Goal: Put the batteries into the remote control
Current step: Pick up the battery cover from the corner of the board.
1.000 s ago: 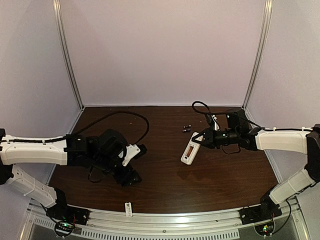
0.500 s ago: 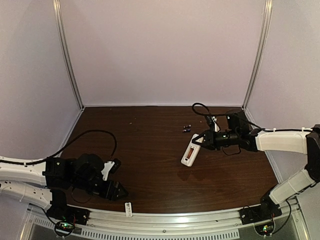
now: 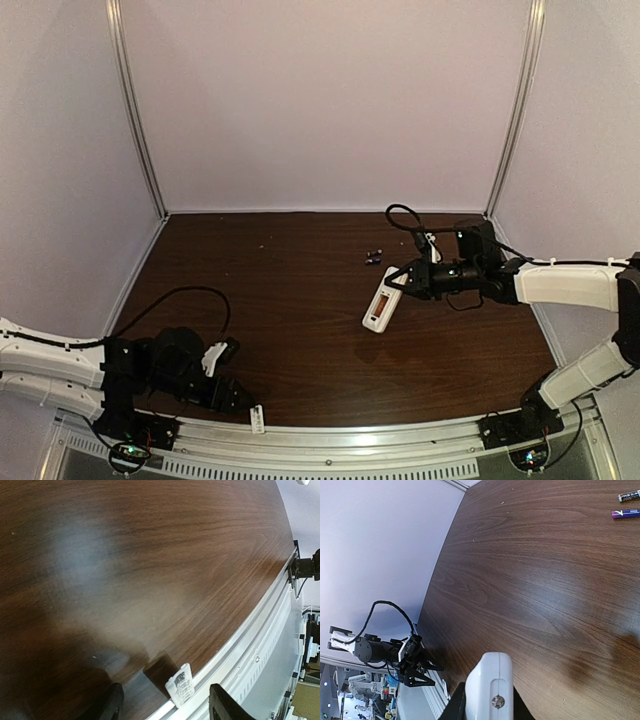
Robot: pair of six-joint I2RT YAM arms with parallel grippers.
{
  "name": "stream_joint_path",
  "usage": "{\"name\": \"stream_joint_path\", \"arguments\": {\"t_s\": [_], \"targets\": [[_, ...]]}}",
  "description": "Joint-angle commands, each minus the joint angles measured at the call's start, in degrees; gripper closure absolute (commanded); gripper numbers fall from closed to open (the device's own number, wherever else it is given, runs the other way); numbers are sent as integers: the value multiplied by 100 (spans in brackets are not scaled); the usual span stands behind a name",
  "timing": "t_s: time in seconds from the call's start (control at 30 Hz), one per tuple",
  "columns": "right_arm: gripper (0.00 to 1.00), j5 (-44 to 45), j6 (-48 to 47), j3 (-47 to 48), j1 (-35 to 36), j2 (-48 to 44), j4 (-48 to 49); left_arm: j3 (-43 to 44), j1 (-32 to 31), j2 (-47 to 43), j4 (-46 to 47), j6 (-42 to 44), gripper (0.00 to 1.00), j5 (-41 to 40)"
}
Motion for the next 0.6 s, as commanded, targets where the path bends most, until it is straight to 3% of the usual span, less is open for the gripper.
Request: {"name": "stream_joint_path", "arguments": {"t_s": [0.0, 0.27, 0.57], "targets": [[100, -86, -66, -21, -38, -193, 104, -188, 192, 305, 1149, 217, 41, 458], [100, -89, -87, 35, -36, -182, 23, -628, 442, 681, 2185, 288, 48, 1194], [100, -84, -121, 111, -34, -163, -60, -825, 446, 1122, 2777, 312, 56, 1461]]}}
